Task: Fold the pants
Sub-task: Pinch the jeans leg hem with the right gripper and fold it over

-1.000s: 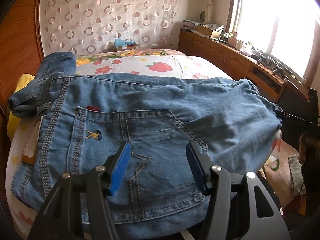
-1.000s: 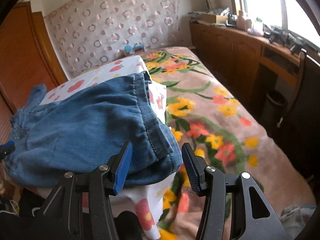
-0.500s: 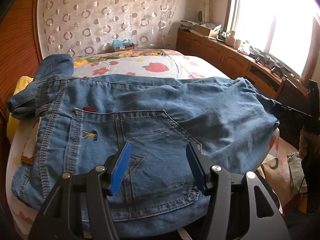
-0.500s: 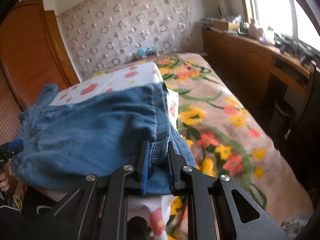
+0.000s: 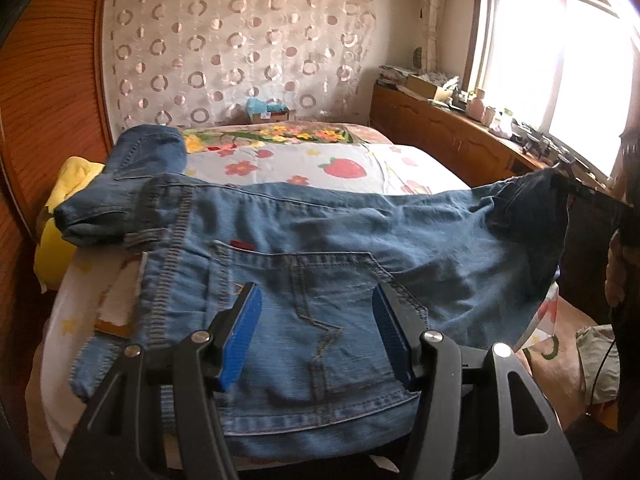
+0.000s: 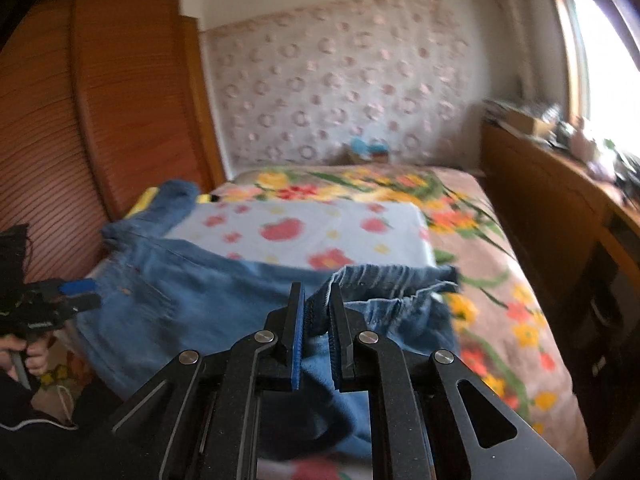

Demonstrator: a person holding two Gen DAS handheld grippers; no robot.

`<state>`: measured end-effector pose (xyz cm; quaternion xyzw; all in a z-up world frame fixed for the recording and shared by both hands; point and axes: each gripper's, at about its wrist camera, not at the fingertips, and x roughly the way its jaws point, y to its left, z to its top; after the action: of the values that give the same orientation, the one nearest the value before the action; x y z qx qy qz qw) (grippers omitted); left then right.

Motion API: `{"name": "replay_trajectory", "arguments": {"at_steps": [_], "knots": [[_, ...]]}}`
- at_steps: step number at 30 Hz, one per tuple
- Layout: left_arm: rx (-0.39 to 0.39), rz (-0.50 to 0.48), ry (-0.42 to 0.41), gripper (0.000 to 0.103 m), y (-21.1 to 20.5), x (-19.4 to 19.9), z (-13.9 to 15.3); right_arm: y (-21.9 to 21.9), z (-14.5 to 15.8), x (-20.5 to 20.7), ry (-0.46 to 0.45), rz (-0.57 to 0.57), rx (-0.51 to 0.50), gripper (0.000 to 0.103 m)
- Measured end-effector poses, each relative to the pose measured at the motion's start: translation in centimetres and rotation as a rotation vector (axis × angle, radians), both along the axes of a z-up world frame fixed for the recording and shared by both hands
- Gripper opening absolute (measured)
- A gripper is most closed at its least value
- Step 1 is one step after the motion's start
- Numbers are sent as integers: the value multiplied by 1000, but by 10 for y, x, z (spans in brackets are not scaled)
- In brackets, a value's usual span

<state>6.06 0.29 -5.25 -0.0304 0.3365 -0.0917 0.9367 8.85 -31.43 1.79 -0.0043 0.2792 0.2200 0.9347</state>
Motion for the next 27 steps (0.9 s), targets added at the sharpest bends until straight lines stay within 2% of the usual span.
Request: {"name": "replay_trajectory", "arguments": {"at_steps": [10,16,20,21,22,24,27], "knots": [[-6,69,-24,57,36,-15,6,115,32,9,-67,245,-5,8],[-13,92,-28,57,50,-19,6,163,31,3,-56,349,12,8],[-22,94,-19,57,53,-17,3,182,25,0,-32,378,13,9],[-24,93,-16,57,53,-17,2,186,23,0,-29,377,7,11],[-24,92,-14,57,52,-17,2,188,20,0,-25,377,2,19],[-25,88,-10,57,51,-16,0,188,17,-1,-25,376,1,27],[-24,78,-2,57,47,-14,-2,178,15,1,-33,341,-18,35]]}}
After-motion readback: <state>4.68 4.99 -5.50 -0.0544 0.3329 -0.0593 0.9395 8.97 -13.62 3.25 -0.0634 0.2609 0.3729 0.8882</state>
